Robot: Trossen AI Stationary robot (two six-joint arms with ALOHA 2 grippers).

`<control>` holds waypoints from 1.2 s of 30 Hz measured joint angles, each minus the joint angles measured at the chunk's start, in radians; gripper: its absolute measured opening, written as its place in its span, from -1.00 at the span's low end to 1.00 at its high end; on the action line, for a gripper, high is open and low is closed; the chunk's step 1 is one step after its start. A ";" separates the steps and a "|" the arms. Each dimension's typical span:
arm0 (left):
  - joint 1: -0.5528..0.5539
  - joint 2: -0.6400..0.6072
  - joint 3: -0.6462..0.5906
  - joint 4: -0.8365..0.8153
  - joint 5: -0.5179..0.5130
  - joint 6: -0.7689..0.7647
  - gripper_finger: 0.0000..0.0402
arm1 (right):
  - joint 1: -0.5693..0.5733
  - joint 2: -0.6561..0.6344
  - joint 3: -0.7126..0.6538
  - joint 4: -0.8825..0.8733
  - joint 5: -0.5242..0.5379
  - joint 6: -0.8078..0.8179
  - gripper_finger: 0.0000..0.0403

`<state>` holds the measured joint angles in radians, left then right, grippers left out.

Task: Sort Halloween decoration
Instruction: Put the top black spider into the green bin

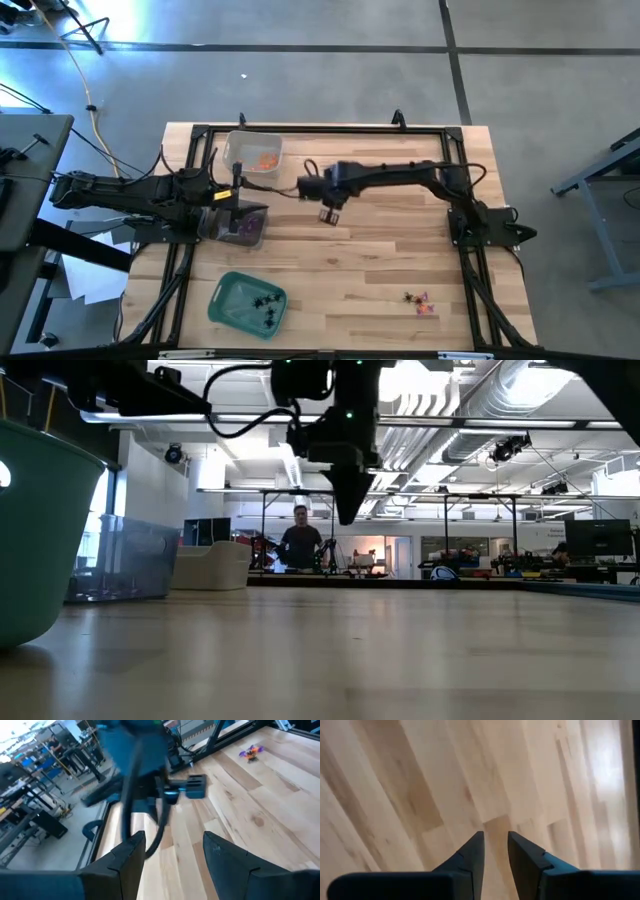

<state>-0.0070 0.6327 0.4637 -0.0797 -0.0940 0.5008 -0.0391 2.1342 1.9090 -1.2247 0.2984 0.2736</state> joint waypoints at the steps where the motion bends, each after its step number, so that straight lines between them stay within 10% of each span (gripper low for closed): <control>1: 0.000 0.000 0.000 0.007 0.000 0.005 -0.07 | 0.009 -0.026 -0.052 0.040 -0.003 0.024 -0.60; 15: 0.000 0.151 0.000 0.274 0.003 0.002 -0.07 | 0.176 -0.533 -0.926 0.674 -0.080 0.791 -0.60; 36: -0.003 0.613 0.065 0.859 0.144 0.039 -0.07 | 0.740 -0.592 -0.994 0.612 -0.248 1.690 -0.61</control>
<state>-0.0098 1.2460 0.5289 0.7794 0.0502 0.5397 0.7011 1.5421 0.9150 -0.6126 0.0504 1.9639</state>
